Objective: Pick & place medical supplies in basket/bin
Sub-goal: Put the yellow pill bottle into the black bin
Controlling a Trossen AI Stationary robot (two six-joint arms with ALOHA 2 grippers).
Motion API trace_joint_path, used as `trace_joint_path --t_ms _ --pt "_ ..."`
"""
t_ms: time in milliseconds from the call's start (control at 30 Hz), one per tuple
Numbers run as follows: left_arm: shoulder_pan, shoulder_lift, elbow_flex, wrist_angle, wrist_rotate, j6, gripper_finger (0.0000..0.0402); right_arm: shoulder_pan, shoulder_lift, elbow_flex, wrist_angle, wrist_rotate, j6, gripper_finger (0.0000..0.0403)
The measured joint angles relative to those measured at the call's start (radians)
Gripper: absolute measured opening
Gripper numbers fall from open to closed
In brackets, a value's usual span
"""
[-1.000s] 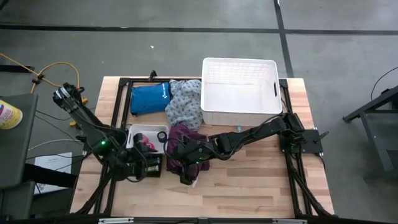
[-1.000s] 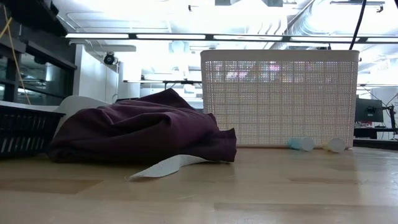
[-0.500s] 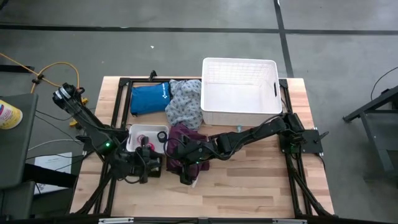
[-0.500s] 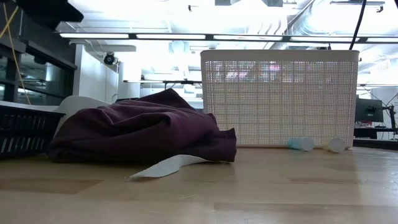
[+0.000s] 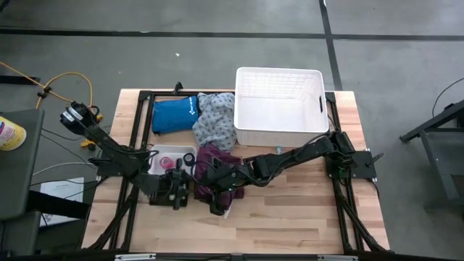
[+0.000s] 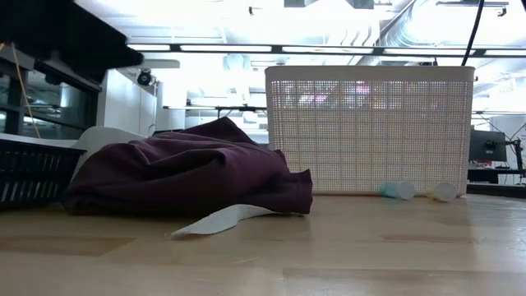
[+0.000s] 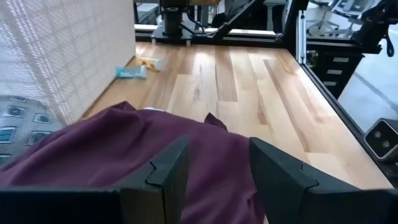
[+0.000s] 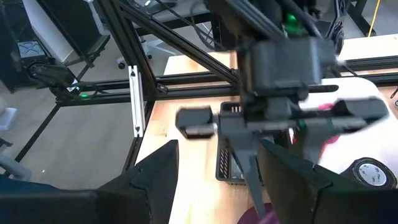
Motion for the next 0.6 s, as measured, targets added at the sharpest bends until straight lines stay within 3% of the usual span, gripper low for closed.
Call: trace_joint_path --t_ms 300,600 --pt "0.167 0.097 0.000 0.172 0.210 0.079 0.0159 0.000 0.000 0.000 0.000 0.000 0.000 0.0206" --pt "0.197 0.097 0.000 0.167 0.239 0.086 0.0159 0.000 0.000 0.000 0.001 0.000 0.000 0.0206"
